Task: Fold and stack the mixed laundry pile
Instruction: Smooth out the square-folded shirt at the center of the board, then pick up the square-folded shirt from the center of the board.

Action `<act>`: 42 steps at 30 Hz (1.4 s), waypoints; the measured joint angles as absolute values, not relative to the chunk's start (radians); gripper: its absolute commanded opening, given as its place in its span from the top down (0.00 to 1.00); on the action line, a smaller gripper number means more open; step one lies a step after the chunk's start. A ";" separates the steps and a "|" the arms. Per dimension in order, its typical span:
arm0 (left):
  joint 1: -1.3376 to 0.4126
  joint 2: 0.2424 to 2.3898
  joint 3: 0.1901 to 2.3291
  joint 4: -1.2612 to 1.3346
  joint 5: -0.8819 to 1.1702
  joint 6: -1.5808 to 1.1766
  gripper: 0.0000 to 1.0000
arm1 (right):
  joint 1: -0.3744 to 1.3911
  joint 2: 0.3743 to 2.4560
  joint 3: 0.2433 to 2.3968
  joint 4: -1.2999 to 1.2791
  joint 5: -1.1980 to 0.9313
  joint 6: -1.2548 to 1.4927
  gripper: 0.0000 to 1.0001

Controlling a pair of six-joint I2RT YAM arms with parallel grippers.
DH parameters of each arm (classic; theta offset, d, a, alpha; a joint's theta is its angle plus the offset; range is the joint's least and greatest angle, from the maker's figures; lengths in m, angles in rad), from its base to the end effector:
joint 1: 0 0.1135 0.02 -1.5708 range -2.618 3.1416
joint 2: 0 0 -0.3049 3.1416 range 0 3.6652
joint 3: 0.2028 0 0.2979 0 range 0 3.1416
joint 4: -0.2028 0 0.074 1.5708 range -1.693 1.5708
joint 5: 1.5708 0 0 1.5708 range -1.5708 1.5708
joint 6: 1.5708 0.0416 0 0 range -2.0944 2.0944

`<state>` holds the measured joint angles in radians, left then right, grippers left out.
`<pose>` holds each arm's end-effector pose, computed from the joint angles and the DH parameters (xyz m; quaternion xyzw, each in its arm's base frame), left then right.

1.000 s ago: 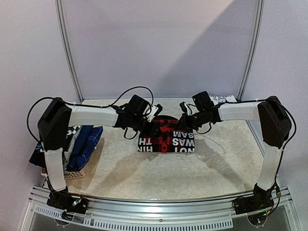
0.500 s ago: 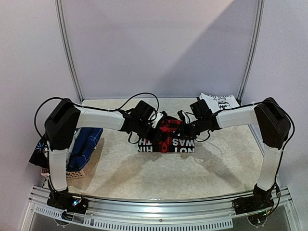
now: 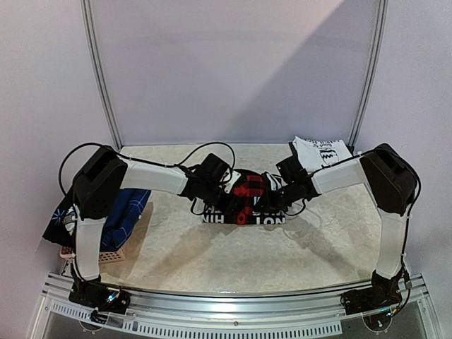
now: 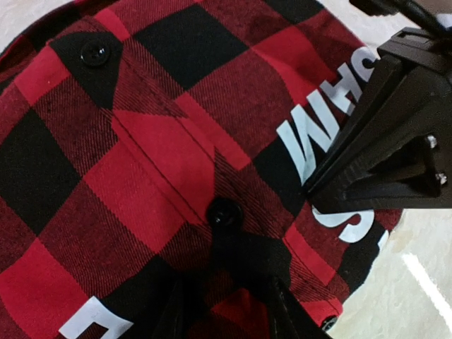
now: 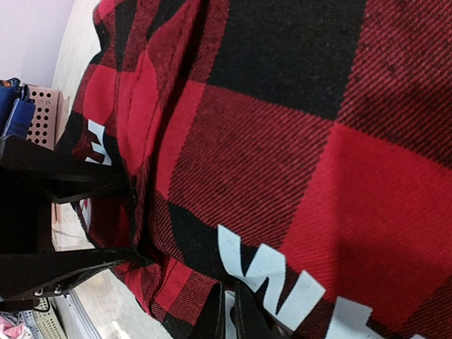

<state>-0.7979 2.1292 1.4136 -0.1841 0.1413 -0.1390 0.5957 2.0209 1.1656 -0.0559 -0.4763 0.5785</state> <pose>0.3538 -0.3712 0.1357 0.3267 0.8837 -0.2078 0.2630 0.3679 0.2724 0.1195 -0.0843 0.9187 0.3602 0.1384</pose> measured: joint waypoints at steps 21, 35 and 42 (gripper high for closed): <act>-0.971 1.969 1.329 -0.225 -0.167 0.019 0.53 | 0.596 1.768 1.039 -0.141 -0.371 0.566 0.72; -1.205 2.024 1.388 -0.226 -0.424 0.305 0.45 | 0.548 1.506 0.875 -0.188 -0.241 0.564 0.28; -1.220 2.113 1.460 -0.233 -0.434 0.397 0.45 | 0.437 1.389 0.749 -0.178 -0.218 0.604 0.09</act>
<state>-1.2201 2.1132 1.4601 -0.2333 -0.4343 0.3973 0.4370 1.3891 0.7494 -0.1780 -0.2184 0.6037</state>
